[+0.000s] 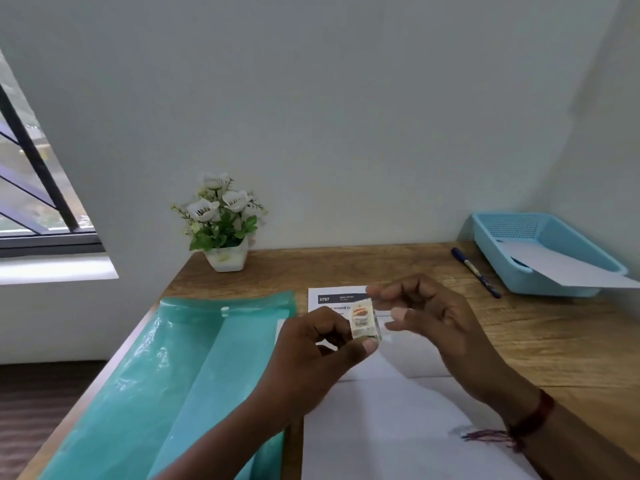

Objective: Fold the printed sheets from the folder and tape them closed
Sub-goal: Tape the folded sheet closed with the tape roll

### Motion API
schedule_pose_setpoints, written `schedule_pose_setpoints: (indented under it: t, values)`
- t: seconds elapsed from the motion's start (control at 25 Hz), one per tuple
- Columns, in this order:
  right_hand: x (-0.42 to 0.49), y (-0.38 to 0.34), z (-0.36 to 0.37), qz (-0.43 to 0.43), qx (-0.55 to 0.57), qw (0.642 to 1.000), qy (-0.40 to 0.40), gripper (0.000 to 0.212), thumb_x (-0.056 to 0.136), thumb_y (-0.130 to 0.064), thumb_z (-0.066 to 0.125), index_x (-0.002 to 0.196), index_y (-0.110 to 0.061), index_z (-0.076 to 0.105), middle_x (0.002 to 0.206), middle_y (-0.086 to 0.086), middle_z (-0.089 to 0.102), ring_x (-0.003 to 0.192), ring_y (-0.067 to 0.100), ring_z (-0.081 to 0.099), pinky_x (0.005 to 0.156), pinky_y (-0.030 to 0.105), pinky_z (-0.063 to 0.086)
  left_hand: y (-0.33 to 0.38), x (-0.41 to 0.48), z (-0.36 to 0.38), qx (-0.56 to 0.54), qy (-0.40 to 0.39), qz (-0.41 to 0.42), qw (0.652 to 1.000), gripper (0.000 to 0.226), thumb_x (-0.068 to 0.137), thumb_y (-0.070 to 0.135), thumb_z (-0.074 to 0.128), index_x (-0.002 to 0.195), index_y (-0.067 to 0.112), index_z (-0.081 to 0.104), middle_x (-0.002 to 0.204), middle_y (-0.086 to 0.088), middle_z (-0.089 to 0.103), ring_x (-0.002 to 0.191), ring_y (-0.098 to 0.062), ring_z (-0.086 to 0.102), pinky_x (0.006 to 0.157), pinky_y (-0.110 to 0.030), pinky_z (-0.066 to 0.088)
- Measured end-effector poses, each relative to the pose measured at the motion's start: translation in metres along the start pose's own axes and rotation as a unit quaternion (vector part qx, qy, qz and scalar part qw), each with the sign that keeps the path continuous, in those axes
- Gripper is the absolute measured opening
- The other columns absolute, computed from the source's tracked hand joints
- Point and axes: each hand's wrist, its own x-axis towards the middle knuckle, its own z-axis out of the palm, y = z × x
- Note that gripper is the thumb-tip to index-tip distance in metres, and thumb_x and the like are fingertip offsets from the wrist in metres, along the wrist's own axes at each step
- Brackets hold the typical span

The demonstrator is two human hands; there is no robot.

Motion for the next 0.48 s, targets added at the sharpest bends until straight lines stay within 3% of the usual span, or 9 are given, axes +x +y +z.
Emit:
schedule_pose_setpoints:
  t: [0.2,0.36,0.48]
  values:
    - [-0.01,0.006,0.021,0.081,-0.023,0.996,-0.013,0.04,0.084,-0.046,0.055,0.104,-0.015,0.07,0.103,-0.003,0.073,0.099,0.015,0.068,0.082,0.037,0.059,-0.014,-0.01,-0.002,0.072,0.003,0.075,0.995,0.026,0.075,0.037,0.082,0.067,0.018,0.066,0.081,0.011,0.066,0.083,-0.012,0.066,0.059,-0.034,0.056]
    - [-0.014,0.005,0.024,0.056,-0.032,0.997,0.04,0.015,0.086,-0.031,0.069,0.094,-0.019,0.074,0.092,-0.005,0.075,0.088,0.014,0.069,0.073,0.029,0.058,-0.011,-0.008,-0.002,0.11,0.014,0.121,0.986,0.024,0.074,0.055,0.07,0.065,0.036,0.059,0.08,0.013,0.063,0.076,-0.015,0.062,0.057,-0.036,0.053]
    - [-0.014,0.002,0.022,0.036,-0.046,0.997,0.059,0.025,0.078,-0.031,0.065,0.097,-0.018,0.076,0.094,-0.008,0.076,0.092,0.012,0.07,0.075,0.031,0.059,-0.009,-0.007,-0.003,0.143,0.018,0.155,0.977,0.024,0.077,0.054,0.068,0.064,0.042,0.052,0.077,0.014,0.06,0.071,-0.013,0.06,0.055,-0.034,0.05]
